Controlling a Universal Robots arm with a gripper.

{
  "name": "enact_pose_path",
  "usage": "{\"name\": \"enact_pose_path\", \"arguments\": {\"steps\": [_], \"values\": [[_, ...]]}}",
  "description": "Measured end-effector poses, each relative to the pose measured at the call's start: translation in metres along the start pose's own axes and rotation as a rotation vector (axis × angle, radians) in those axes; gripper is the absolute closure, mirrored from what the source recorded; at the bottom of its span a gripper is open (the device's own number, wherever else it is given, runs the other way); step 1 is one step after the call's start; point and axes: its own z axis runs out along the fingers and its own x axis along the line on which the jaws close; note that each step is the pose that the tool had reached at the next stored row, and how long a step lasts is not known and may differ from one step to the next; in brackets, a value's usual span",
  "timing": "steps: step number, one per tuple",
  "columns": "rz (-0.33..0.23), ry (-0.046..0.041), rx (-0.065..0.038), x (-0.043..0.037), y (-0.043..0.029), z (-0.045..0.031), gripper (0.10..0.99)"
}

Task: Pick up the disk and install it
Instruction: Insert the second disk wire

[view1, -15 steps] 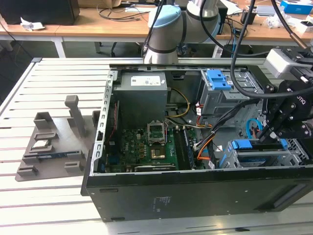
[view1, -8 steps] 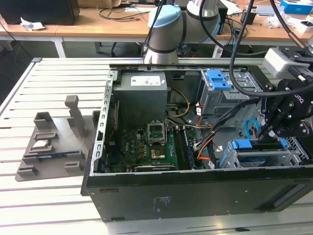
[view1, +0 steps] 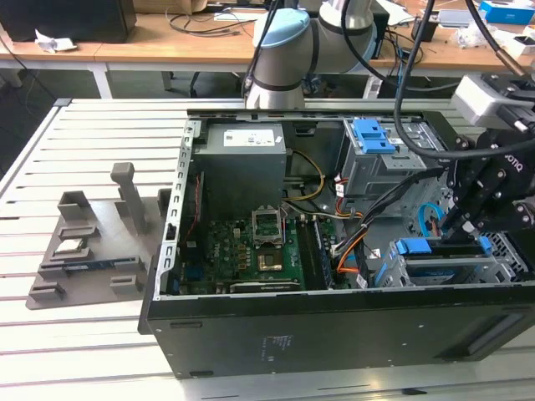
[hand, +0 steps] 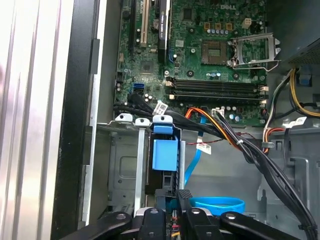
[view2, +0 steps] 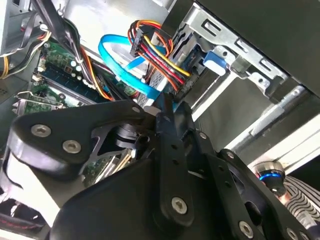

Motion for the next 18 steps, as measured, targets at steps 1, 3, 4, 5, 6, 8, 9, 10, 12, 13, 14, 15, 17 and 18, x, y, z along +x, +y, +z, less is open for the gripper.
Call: {"name": "enact_pose_path", "arguments": {"steps": [1,3,4,5,6,8,9,10,12,13,14,15,17,18], "values": [[0.0,0.0,0.0,-0.0006,0.0007,-0.0055,0.851],[0.0,0.0008,0.0,-0.0016,0.0016,-0.014,0.867],[0.0,0.001,0.0,-0.0019,0.0021,-0.0178,0.867],[0.0,0.0012,0.0,-0.002,0.0026,-0.0216,0.98],[0.0,0.0011,0.0,-0.0021,0.0029,-0.0246,0.98],[0.0,0.0015,0.0,-0.0022,0.0045,-0.0375,0.98],[0.0,0.0017,0.0,-0.0022,0.0049,-0.041,0.98],[0.0,0.0018,0.0,-0.0021,0.0055,-0.0458,0.98],[0.0,0.0016,0.0,-0.002,0.006,-0.0502,0.98],[0.0,0.0014,0.0,-0.002,0.006,-0.0504,0.98],[0.0,0.0014,0.0,-0.002,0.006,-0.0505,0.98],[0.0,0.0017,0.0,-0.002,0.006,-0.0506,0.98],[0.0,0.0017,0.0,-0.002,0.006,-0.0507,0.98],[0.0,0.0016,0.0,-0.002,0.006,-0.0506,0.98]]}}
